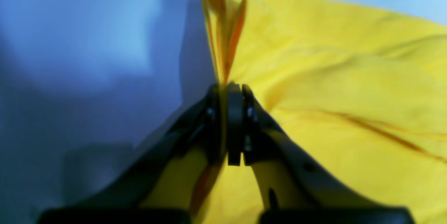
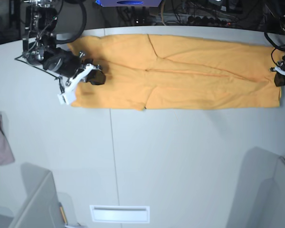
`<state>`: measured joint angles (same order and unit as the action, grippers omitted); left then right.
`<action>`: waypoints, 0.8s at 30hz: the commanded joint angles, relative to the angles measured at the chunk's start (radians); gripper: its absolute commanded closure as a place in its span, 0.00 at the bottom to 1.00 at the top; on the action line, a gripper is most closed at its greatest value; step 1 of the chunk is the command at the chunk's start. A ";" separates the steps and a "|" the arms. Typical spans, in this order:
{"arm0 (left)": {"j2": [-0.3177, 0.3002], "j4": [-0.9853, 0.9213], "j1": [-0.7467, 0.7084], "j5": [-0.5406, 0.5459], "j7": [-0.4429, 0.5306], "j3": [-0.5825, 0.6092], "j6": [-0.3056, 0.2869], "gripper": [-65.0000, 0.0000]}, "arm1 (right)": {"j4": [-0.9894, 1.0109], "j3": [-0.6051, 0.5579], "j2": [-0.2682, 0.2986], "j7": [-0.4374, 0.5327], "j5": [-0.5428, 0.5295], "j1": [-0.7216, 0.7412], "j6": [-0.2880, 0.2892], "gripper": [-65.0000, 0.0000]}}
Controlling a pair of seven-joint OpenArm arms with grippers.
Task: Fold the T-shirt properly
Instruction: 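Move the left gripper to the strip's middle and pinch the fabric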
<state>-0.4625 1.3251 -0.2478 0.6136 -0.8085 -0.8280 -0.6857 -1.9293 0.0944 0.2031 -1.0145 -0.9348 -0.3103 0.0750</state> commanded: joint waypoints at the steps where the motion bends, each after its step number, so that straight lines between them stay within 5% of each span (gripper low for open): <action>1: -0.020 0.041 -0.025 0.016 0.015 -0.006 -0.006 1.00 | -0.015 0.006 0.006 0.015 -0.033 0.015 0.004 1.00; 7: 0.041 0.218 -0.112 0.016 0.013 0.052 -0.001 1.00 | -0.014 0.017 0.006 0.016 -0.059 0.038 0.004 1.00; 13: 0.095 0.426 -0.178 0.025 0.010 0.171 0.079 1.00 | 0.014 0.080 0.005 0.006 -0.063 0.038 0.004 1.00; 17: 0.107 0.535 -0.169 0.021 -0.081 0.310 0.120 1.00 | 0.090 0.087 0.006 0.013 -0.063 0.040 0.004 1.00; 24: 0.158 0.588 -0.091 0.021 -0.122 0.480 0.222 1.00 | 0.138 0.089 0.006 0.015 -0.059 0.040 0.004 1.00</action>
<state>-0.2966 1.8923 -0.3466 0.6193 -0.9470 -0.3412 -0.4690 -1.7733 0.1772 0.1989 -1.0122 -0.9733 -0.2798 0.0704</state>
